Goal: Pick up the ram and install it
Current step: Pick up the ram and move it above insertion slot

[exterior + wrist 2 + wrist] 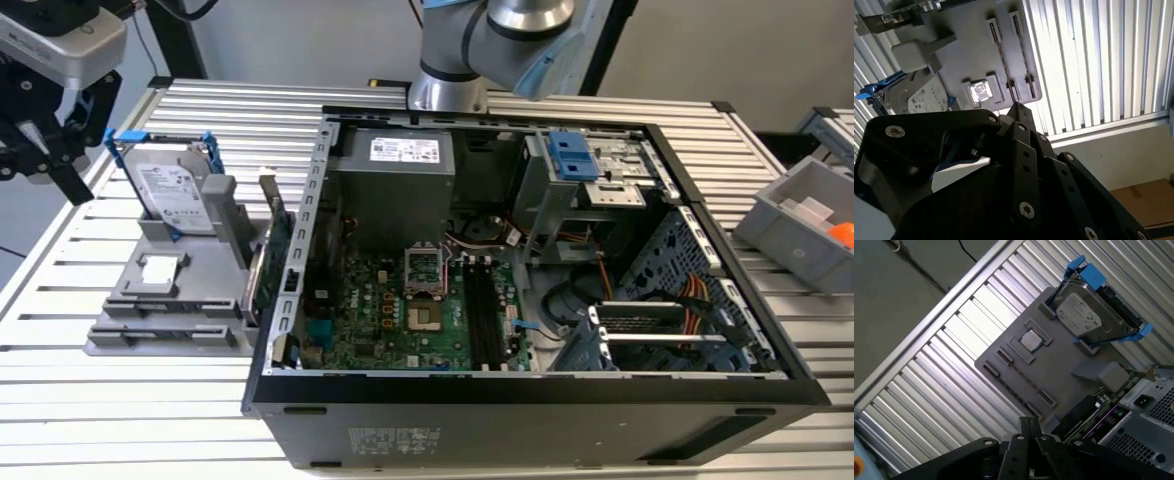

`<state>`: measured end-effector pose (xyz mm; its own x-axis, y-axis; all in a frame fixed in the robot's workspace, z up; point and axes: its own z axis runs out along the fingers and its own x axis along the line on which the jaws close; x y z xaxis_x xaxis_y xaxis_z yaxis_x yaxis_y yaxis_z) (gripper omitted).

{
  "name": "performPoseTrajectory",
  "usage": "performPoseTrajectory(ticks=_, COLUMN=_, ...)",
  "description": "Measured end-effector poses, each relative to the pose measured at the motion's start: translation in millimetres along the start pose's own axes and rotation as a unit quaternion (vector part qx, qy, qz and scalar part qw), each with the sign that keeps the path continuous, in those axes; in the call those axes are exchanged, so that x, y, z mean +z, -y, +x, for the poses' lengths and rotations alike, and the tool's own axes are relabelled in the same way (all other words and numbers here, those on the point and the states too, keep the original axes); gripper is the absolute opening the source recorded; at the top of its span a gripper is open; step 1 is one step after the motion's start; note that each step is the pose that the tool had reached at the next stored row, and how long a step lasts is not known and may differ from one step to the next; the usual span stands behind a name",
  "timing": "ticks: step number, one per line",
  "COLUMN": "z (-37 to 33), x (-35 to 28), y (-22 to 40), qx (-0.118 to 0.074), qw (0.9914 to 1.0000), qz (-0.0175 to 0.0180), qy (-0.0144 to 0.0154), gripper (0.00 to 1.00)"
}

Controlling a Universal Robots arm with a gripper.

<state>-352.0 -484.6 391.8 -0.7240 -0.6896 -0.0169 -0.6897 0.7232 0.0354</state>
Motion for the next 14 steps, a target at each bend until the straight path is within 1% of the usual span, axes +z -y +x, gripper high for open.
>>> performPoseTrajectory(ticks=1, z=0.0, x=0.0, y=0.0, qx=-0.008, qw=0.99997, qz=-0.0001, qy=-0.0002, gripper=0.00)
performPoseTrajectory(ticks=7, z=0.0, x=0.0, y=-0.1, qx=-0.032, qw=0.99948, qz=-0.0006, qy=-0.0011, gripper=0.00)
performPoseTrajectory(ticks=11, z=0.0, x=0.0, y=0.0, qx=-0.048, qw=0.99882, qz=-0.0008, qy=-0.0017, gripper=0.00)
performPoseTrajectory(ticks=14, z=0.0, x=0.0, y=-0.1, qx=-0.061, qw=0.99812, qz=-0.0010, qy=-0.0021, gripper=0.00)
